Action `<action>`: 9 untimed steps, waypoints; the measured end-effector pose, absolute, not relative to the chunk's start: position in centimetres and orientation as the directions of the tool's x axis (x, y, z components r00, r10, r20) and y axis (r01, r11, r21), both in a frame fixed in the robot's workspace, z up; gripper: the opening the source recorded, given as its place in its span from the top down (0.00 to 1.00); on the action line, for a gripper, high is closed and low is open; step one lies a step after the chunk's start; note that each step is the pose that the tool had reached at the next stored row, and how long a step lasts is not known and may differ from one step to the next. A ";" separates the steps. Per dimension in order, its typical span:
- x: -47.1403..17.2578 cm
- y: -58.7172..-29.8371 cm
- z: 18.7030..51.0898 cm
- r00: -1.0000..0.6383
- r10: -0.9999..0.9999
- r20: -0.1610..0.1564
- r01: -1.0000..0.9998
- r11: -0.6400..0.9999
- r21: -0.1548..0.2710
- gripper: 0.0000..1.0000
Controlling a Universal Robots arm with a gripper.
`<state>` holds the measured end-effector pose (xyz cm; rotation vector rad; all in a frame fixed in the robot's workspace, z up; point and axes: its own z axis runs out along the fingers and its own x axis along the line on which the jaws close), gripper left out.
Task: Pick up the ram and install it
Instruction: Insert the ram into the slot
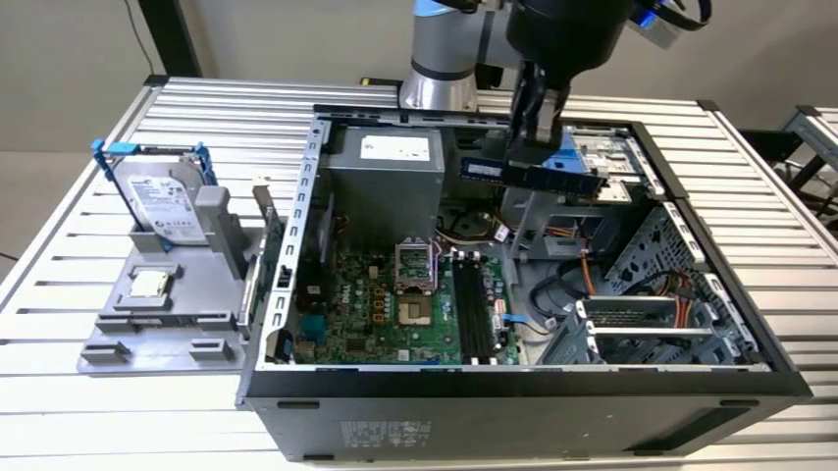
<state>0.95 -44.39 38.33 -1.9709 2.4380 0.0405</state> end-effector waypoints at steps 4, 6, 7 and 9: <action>1.0 -44.4 38.3 -0.265 -0.964 -0.021 -0.964 0.265 0.016 1.00; 1.0 -44.4 38.3 -0.295 -0.955 -0.021 -0.956 0.294 0.016 1.00; 1.0 -44.4 38.3 -0.308 -0.951 -0.021 -0.951 0.308 0.016 1.00; 1.0 -44.4 38.3 -0.337 -0.941 -0.021 -0.942 0.336 0.016 1.00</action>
